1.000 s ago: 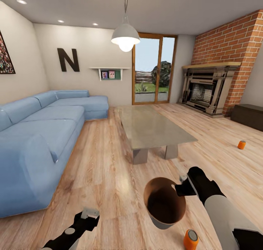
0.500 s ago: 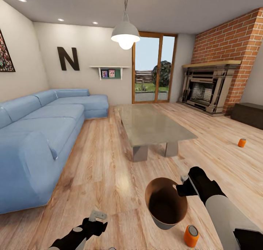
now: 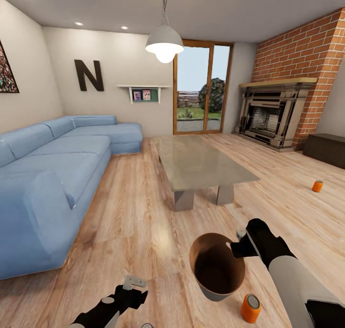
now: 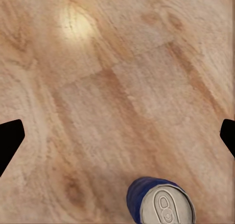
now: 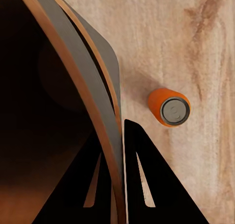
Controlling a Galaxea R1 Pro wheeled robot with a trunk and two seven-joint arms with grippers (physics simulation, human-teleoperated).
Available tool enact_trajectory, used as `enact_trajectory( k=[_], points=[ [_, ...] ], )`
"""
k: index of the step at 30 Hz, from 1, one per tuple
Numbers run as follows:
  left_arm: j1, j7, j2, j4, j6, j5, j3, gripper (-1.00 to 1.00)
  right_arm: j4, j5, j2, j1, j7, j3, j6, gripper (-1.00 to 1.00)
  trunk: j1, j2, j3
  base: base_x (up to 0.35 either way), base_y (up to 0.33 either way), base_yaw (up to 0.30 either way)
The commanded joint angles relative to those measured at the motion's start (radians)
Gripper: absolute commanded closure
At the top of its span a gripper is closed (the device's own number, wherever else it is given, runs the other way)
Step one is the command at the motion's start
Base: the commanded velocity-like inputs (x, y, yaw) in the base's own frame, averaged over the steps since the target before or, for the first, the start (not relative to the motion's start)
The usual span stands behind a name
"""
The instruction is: Put the three can of soda from the living room inside the tash can in the kitchen.
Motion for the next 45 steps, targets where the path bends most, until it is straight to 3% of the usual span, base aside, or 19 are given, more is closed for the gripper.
enact_trajectory(
  k=[1, 15, 26, 35, 45],
  points=[
    [0.000, -0.003, 0.000, 0.000, 0.000, 0.000, 0.000, -1.00, 0.000, -0.024, 0.001, 0.000, 0.005, -0.002, 0.004, 1.00, 0.000, 0.000, 0.000, 0.000, 0.000, 0.000],
    [0.000, -0.034, 0.000, 0.015, 0.019, -0.002, 0.001, -1.00, -0.095, -0.024, -0.007, 0.000, 0.011, -0.006, 0.004, 1.00, 0.000, 0.000, 0.000, 0.000, 0.000, 0.000],
    [0.000, -0.036, 0.000, 0.015, 0.051, -0.002, 0.001, -1.00, -0.098, -0.024, -0.007, 0.000, 0.010, -0.005, 0.004, 1.00, 0.005, -0.003, -0.042, 0.000, 0.000, 0.000],
    [0.000, -0.037, 0.001, 0.007, 0.052, 0.001, 0.000, -1.00, -0.099, -0.024, -0.008, 0.000, 0.008, -0.004, 0.004, 1.00, 0.005, -0.003, -0.042, 0.000, 0.000, -0.020],
    [0.000, -0.036, 0.001, 0.002, 0.051, 0.003, 0.001, -1.00, -0.113, -0.024, -0.016, 0.000, 0.007, -0.004, 0.004, 1.00, 0.005, -0.003, -0.036, 0.000, 0.000, -0.205]
  ],
)
